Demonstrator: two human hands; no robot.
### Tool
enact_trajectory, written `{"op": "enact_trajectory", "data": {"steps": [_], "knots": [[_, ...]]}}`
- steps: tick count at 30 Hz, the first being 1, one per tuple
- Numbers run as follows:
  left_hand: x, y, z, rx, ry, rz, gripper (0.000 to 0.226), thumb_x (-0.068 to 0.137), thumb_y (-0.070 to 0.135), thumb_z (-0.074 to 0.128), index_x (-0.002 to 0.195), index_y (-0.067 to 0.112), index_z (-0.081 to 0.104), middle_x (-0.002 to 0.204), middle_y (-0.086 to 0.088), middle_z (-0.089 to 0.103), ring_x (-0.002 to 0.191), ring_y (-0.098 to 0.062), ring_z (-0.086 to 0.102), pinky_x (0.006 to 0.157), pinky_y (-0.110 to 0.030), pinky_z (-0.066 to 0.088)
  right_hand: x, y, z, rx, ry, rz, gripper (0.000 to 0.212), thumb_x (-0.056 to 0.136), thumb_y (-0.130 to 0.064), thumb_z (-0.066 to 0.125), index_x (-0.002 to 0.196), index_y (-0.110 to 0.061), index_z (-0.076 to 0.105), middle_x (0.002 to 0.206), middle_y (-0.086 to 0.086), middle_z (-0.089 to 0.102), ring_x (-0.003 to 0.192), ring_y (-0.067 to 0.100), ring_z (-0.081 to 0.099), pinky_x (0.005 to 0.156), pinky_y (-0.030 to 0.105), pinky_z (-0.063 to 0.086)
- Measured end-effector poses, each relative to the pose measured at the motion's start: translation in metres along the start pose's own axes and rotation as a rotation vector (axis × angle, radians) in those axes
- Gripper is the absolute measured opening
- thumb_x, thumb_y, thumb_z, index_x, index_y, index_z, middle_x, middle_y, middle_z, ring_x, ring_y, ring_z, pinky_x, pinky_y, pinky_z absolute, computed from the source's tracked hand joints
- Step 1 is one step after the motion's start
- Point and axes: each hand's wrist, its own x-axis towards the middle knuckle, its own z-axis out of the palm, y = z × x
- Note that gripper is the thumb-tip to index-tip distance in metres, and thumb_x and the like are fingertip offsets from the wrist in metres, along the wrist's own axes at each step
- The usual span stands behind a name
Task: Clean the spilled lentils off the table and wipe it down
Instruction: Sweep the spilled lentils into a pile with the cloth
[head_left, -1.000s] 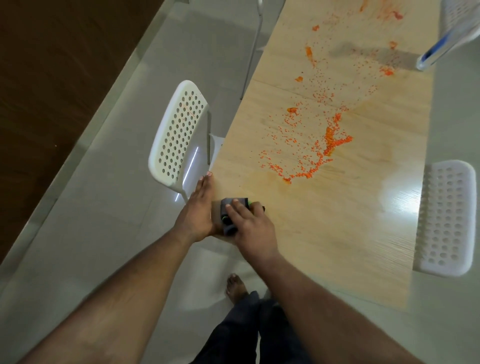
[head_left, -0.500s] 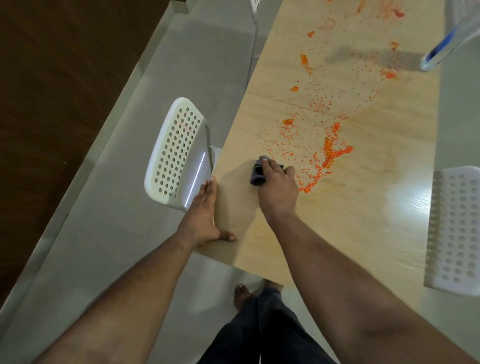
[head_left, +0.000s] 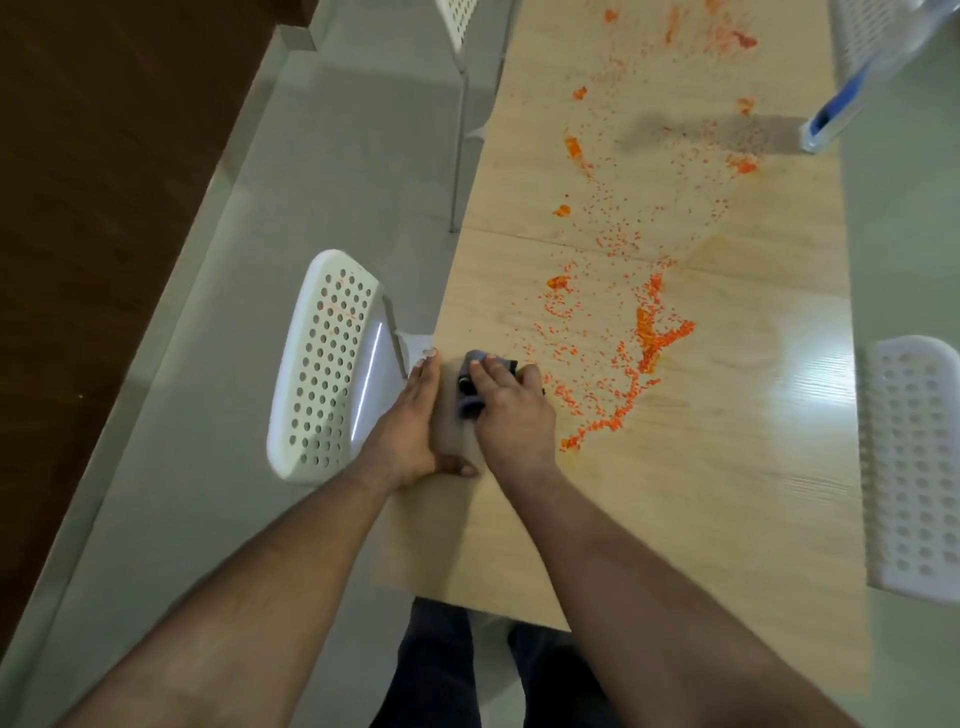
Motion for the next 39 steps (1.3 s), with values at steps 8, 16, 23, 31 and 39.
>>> {"op": "enact_trajectory", "data": {"steps": [8, 16, 23, 31, 39], "knots": [[0.039, -0.009, -0.033, 0.037, -0.048, 0.070, 0.170, 0.048, 0.063, 0.100, 0.162, 0.039, -0.024, 0.177, 0.004, 0.009, 0.158, -0.020, 0.027, 0.123, -0.040, 0.037, 0.029, -0.007, -0.011, 0.027, 0.076, 0.338, 0.064, 0.095, -0.009, 0.055, 0.156, -0.027, 0.050, 0.156, -0.010, 0.054, 0.125, 0.034, 0.045, 0.084, 0.040, 0.053], [0.072, -0.019, -0.068, 0.078, -0.132, 0.189, 0.155, 0.066, 0.049, 0.097, 0.161, 0.041, -0.025, 0.177, 0.003, 0.004, 0.158, -0.026, 0.027, 0.122, -0.046, 0.039, 0.028, -0.055, 0.015, 0.016, 0.072, 0.122, 0.065, 0.068, -0.014, 0.083, 0.131, -0.021, 0.074, 0.130, -0.004, 0.073, 0.099, 0.031, 0.060, 0.055, 0.033, 0.057], [0.093, -0.012, -0.072, 0.184, -0.177, 0.237, 0.179, 0.041, 0.070, 0.098, 0.162, 0.030, -0.027, 0.171, 0.018, -0.025, 0.158, -0.005, -0.020, 0.130, -0.036, 0.013, 0.104, -0.026, -0.013, -0.014, 0.048, 0.413, 0.058, 0.102, -0.014, 0.048, 0.158, -0.029, 0.045, 0.160, -0.011, 0.047, 0.132, 0.032, 0.038, 0.086, 0.039, 0.052], [0.105, 0.016, -0.077, 0.265, -0.148, 0.268, 0.169, 0.053, 0.070, 0.095, 0.165, 0.019, -0.020, 0.175, 0.005, -0.018, 0.160, -0.011, -0.018, 0.132, -0.038, 0.002, 0.108, 0.003, -0.041, 0.012, 0.143, 0.574, 0.064, 0.100, -0.007, 0.048, 0.159, -0.031, 0.044, 0.157, -0.012, 0.051, 0.130, 0.028, 0.041, 0.090, 0.038, 0.052], [0.107, 0.020, -0.058, 0.313, -0.158, 0.312, 0.158, 0.066, 0.051, 0.096, 0.164, 0.016, -0.022, 0.174, 0.004, -0.022, 0.158, -0.012, -0.023, 0.133, -0.040, -0.003, 0.025, -0.035, -0.004, 0.026, 0.008, 0.423, 0.062, 0.090, -0.012, 0.064, 0.150, -0.028, 0.058, 0.151, -0.007, 0.060, 0.122, 0.033, 0.049, 0.072, 0.039, 0.056]]}}
